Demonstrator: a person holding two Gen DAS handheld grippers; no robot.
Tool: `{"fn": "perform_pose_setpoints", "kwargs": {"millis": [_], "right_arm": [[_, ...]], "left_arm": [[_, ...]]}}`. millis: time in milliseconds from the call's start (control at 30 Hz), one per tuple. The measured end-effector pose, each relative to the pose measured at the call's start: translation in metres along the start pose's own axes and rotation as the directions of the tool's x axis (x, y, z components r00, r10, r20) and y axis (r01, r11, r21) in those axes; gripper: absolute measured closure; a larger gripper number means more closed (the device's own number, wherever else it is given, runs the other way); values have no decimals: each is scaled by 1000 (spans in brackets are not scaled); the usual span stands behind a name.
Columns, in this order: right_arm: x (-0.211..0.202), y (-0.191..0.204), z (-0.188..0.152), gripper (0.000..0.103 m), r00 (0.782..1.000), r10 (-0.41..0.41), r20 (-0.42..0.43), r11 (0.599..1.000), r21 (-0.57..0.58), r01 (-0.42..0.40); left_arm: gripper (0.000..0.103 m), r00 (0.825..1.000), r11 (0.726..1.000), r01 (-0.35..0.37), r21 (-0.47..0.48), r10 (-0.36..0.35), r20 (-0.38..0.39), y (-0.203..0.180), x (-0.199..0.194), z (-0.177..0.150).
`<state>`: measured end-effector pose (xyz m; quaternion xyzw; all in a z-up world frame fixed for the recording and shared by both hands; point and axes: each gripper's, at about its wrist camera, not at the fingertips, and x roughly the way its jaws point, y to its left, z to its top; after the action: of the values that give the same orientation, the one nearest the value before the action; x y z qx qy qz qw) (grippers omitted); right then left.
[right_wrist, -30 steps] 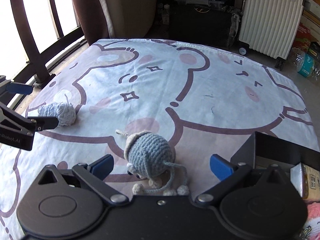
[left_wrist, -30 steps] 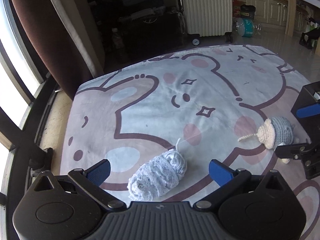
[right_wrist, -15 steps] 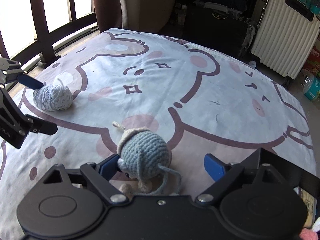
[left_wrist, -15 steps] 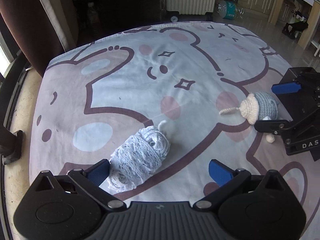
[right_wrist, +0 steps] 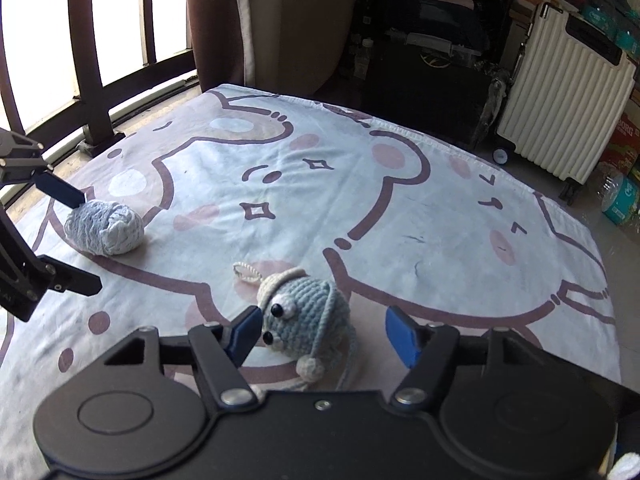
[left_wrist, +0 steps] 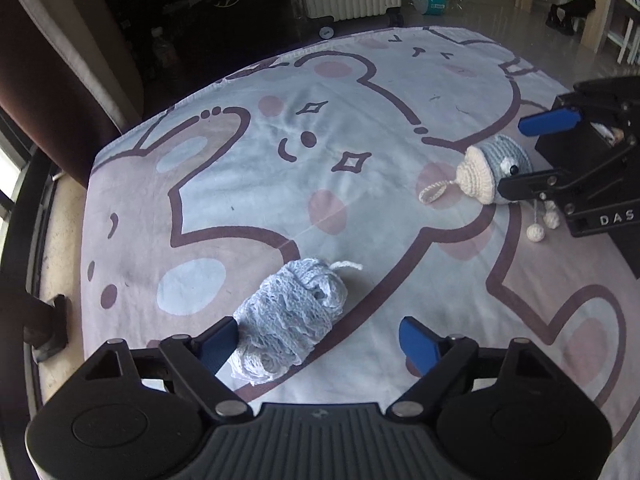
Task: Organize objects
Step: 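Close the left tool on the blue yarn ball while the right tool grasps the grey mouse, then lift the yarn ball with the left tool while the right tool carries the mouse toward the box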
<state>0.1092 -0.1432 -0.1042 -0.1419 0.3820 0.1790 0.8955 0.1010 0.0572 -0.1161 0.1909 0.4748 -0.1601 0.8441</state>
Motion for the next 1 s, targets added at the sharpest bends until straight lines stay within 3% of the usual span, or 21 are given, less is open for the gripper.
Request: {"fn": "perform_pose_setpoints", "kwargs": {"millis": [167, 233, 300, 333, 500, 633, 1000], "right_arm": [[6, 8, 3, 36, 999, 22, -29, 995, -98, -25], [12, 11, 4, 42, 998, 19, -52, 990, -135, -26], [16, 13, 5, 51, 997, 33, -73, 988, -150, -43], [17, 14, 4, 50, 996, 32, -79, 988, -148, -44], [11, 12, 3, 52, 996, 36, -85, 994, -95, -44], [4, 6, 4, 52, 993, 71, -90, 997, -5, -72], [-14, 0, 2, 53, 991, 103, -84, 991, 93, -96]], "left_arm": [[26, 996, 994, -89, 69, 90, -5, -7, 8, 0], [33, 992, 990, -123, 74, 124, -12, -7, 11, 1], [47, 988, 987, -154, 53, 155, -14, -5, 12, 3], [50, 987, 987, -161, 24, 162, -17, -1, 12, 3], [56, 991, 985, -136, -104, 133, -34, 12, 8, 5], [60, 989, 983, -141, -113, 136, -49, 8, 6, 7], [63, 997, 977, -74, -198, 69, -30, 3, -9, 9]]}}
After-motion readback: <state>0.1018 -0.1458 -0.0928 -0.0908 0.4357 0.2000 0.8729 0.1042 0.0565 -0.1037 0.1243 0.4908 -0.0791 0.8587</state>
